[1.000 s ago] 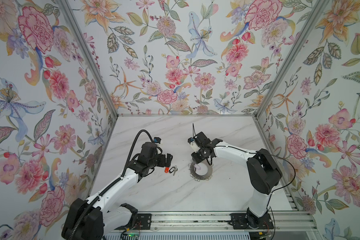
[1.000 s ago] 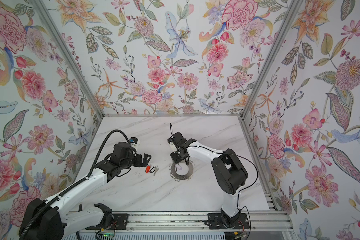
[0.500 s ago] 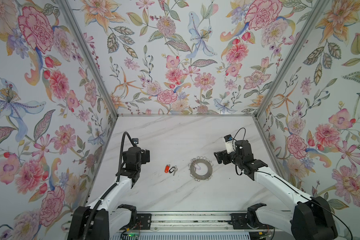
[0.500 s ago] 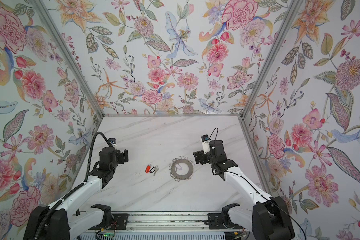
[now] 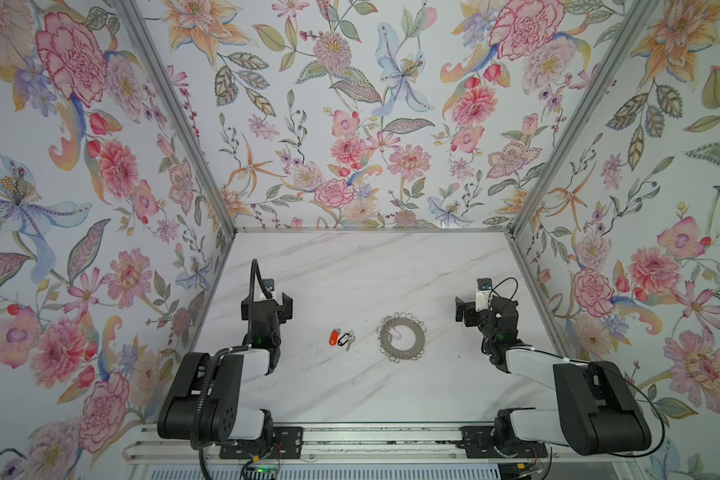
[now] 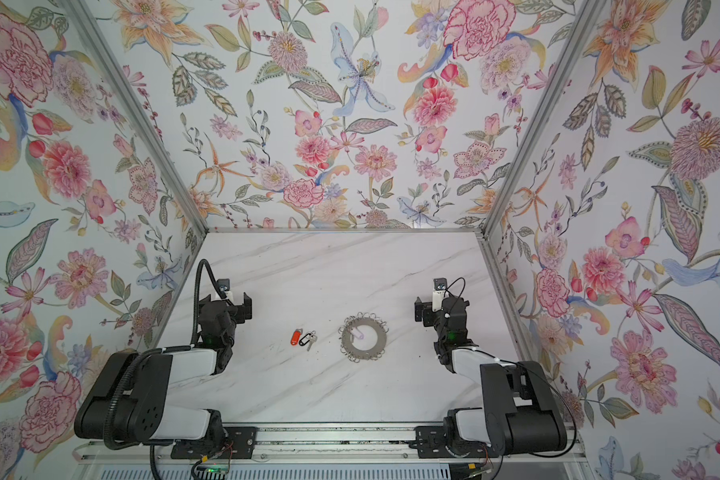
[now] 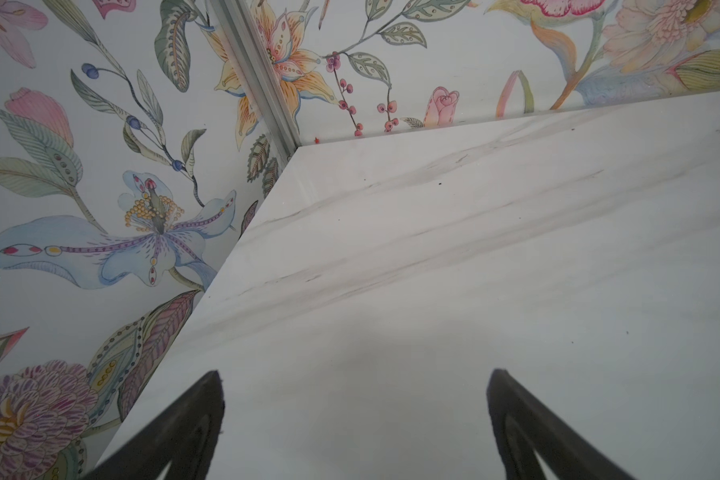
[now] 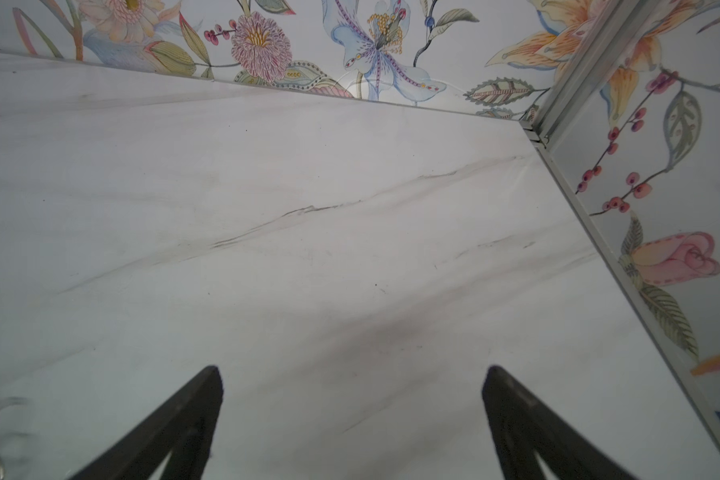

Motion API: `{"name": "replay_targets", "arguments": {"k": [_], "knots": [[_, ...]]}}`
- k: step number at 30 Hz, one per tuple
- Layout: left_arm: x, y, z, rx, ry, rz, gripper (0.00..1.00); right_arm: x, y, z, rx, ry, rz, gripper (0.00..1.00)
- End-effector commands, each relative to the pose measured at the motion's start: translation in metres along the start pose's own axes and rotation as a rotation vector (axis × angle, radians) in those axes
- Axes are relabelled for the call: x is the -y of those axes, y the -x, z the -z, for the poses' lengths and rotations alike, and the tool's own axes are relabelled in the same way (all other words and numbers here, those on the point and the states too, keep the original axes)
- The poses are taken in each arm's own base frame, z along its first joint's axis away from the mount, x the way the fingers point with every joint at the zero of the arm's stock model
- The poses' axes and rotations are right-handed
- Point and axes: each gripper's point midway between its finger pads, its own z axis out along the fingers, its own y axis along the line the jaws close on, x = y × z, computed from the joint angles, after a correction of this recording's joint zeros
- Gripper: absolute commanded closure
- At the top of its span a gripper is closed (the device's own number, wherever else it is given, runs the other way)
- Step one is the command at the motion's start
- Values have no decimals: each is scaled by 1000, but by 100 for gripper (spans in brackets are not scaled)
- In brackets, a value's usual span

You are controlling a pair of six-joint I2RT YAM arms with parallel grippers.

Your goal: Remove the keys from the keyring

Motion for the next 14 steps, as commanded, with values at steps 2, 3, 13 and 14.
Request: {"name": "replay_targets", "arguments": {"k": [2, 3, 13, 14], "knots": [[11, 34, -10, 152, -64, -3, 1, 5, 20, -1, 154, 38, -22, 1], [13, 32, -11, 132, -74, -7, 0, 7, 18, -2, 170, 39, -33, 1], [11, 35, -1, 186, -93, 9, 1, 14, 8, -6, 157, 25, -63, 1], [11, 34, 0, 189, -95, 9, 1, 14, 9, -6, 160, 25, -60, 1]]}}
